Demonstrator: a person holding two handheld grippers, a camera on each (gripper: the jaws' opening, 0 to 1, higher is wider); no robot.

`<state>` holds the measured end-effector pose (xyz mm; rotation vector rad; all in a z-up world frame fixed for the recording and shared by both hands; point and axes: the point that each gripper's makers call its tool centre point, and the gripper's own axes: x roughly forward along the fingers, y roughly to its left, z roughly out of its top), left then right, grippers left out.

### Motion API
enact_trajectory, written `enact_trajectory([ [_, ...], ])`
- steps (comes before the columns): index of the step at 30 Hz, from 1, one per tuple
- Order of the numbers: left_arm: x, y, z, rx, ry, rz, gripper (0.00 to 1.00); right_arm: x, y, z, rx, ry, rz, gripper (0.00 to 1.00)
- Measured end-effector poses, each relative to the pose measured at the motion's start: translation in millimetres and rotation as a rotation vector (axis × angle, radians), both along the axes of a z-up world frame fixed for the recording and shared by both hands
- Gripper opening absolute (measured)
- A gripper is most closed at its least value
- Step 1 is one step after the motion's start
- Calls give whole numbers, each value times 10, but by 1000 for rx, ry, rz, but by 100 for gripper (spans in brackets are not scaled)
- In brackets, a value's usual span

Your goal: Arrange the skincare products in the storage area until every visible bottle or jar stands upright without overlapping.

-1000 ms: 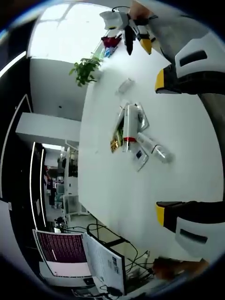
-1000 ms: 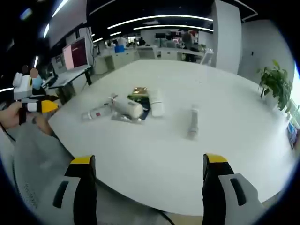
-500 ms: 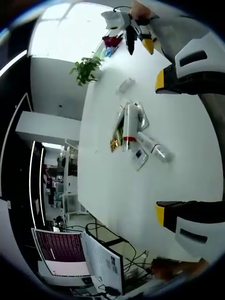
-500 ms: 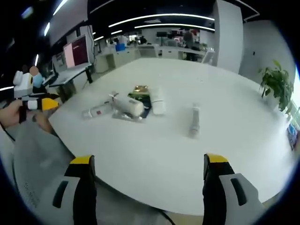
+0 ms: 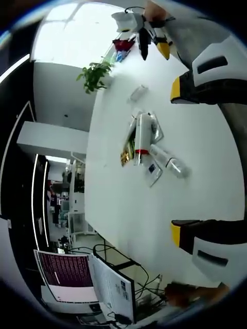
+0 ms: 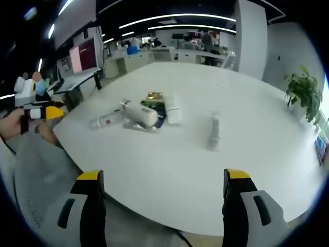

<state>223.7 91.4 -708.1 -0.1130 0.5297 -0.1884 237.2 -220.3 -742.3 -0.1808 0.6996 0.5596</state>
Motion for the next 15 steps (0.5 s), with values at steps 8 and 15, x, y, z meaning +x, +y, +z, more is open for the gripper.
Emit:
enact_trajectory([
  [8, -7, 14, -10, -10, 4, 3, 86, -28, 18, 1, -10, 3, 9, 95],
  [15, -3, 15, -11, -25, 8, 9, 86, -39, 22, -4, -2, 20, 5, 95],
])
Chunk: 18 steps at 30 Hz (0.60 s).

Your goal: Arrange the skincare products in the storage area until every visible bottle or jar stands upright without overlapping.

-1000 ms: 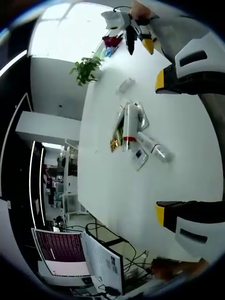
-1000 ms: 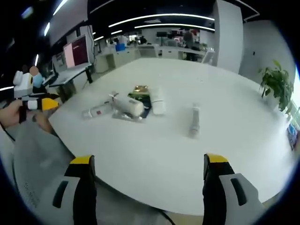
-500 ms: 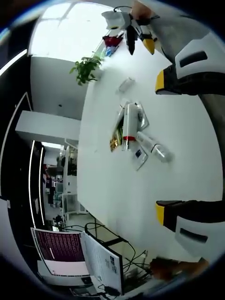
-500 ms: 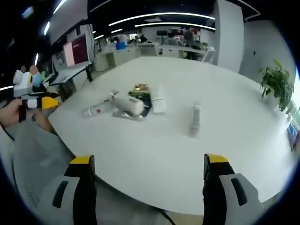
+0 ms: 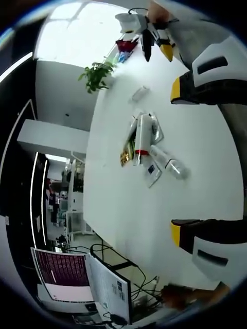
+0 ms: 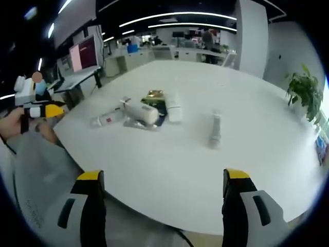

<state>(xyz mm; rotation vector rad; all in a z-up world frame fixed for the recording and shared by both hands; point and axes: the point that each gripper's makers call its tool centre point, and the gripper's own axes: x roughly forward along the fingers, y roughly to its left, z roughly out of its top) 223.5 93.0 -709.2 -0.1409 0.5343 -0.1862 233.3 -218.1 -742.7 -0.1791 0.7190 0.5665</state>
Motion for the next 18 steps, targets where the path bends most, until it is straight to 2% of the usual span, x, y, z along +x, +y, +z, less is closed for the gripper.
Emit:
enact_trajectory([
  [3, 4, 2, 4, -3, -1, -2, 85, -42, 74, -7, 57, 54, 12, 97],
  [6, 4, -1, 4, -2, 0, -5, 85, -29, 68, -20, 73, 75, 12, 97],
  [18, 6, 9, 25, -1, -11, -3, 84, 22, 53, -154, 28, 119, 40, 95],
])
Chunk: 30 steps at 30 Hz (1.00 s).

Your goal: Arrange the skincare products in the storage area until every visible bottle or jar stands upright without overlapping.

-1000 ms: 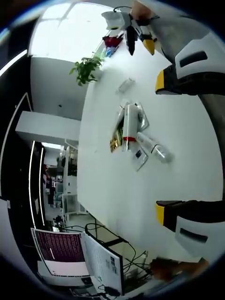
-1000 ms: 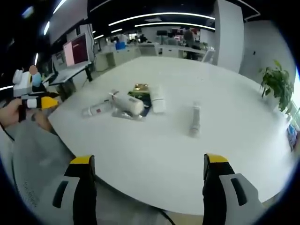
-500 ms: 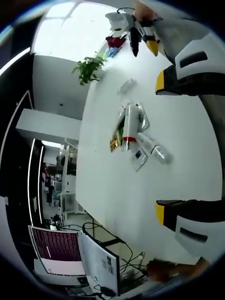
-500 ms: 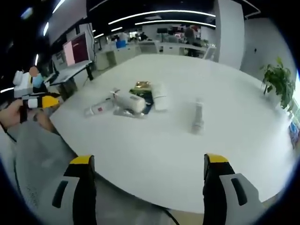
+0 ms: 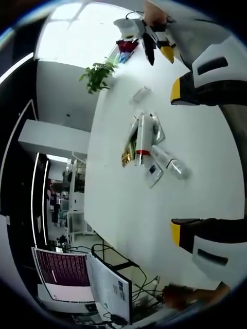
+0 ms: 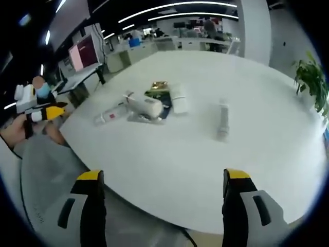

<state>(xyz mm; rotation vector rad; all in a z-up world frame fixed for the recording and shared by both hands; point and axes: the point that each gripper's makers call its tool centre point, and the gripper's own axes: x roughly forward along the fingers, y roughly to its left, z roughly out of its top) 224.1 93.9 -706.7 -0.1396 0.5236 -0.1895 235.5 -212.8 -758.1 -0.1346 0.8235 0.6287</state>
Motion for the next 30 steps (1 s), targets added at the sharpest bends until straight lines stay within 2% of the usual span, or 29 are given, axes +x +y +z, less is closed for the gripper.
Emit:
enact_trajectory([
  [4, 0, -1, 1, -1, -1, 0, 84, 49, 46, 12, -12, 1, 24, 93],
  [10, 2, 7, 17, -17, -5, 7, 83, 162, 145, 78, -38, -30, 74, 90],
  [30, 1, 20, 3, -25, -2, 4, 81, 493, 538, 64, -70, -35, 222, 86],
])
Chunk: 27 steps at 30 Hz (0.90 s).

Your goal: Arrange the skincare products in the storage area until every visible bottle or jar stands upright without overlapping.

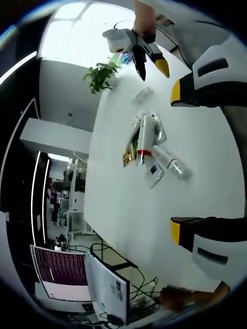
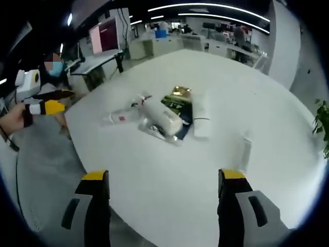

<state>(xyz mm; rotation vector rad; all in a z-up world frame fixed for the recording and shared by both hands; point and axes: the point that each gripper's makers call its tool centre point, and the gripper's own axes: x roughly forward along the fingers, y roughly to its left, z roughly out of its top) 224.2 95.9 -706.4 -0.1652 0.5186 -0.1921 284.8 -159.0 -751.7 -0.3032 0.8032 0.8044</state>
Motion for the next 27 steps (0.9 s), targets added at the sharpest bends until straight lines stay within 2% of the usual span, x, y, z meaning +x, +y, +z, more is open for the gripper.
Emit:
enact_trajectory([
  [15, -2, 18, -1, -9, -1, 8, 79, 223, 366, -19, -48, -14, 123, 79],
  [27, 3, 47, 1, -24, 0, 15, 78, 342, 498, -98, -69, 6, 183, 76],
])
